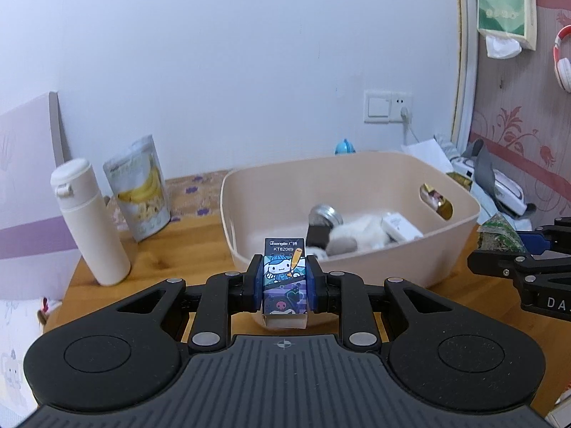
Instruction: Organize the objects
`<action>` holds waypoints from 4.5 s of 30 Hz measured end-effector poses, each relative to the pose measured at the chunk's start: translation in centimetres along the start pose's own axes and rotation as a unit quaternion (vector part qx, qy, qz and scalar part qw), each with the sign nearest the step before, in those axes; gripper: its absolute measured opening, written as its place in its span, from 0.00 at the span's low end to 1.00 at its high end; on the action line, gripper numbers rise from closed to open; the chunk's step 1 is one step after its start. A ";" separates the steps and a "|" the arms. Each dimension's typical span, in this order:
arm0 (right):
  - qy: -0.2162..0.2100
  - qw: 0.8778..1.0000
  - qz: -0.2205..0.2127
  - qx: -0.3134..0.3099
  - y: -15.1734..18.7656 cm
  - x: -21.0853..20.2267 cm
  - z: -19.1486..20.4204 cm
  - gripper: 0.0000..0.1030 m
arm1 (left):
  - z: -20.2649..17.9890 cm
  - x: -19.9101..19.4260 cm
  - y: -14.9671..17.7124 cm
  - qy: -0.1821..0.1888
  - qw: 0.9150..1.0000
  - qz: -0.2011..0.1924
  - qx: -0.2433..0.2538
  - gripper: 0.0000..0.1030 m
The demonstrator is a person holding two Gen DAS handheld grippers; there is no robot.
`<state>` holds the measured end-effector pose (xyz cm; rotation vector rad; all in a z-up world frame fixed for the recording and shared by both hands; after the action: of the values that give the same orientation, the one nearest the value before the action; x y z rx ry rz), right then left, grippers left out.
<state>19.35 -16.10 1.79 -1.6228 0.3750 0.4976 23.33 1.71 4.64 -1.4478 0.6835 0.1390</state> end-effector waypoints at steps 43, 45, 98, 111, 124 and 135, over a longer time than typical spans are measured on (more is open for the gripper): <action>0.025 1.000 0.011 0.005 -6.2 11.6 -1.2 0.33 | 1.5 15.7 -2.9 -0.020 0.998 0.066 0.004 0.23; 0.024 1.000 0.019 0.003 -5.9 12.4 -1.0 0.33 | 1.6 16.0 -2.7 -0.018 0.997 0.072 0.000 0.23; 0.048 0.998 -0.009 0.046 -4.5 4.2 -2.9 1.00 | -0.6 5.1 -3.0 -0.049 0.999 0.017 -0.015 0.85; 0.043 0.998 -0.005 0.049 -2.3 0.0 -2.8 1.00 | -1.7 0.7 -1.1 -0.049 0.999 0.004 -0.019 0.85; 0.057 0.997 -0.012 0.050 -0.4 -3.5 -3.4 1.00 | -2.9 -2.6 1.3 -0.067 0.998 -0.002 -0.019 0.85; 0.059 0.998 -0.008 0.029 1.9 -5.6 -2.4 1.00 | -3.9 -5.3 3.7 -0.076 0.997 -0.009 -0.011 0.85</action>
<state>13.83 -18.99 3.25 -1.6011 0.4604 0.3761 15.93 0.23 4.22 -1.4476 0.5460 0.2405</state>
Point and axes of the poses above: each gripper's, at about its wrist camera, not at the fingertips, and x roughly the way its jaws point, z to its left, y to its underside, the point moved 8 cm from there along x, roughly the way its jaws point, and after that the axes turned 9 degrees about y, right-handed, at the moved point
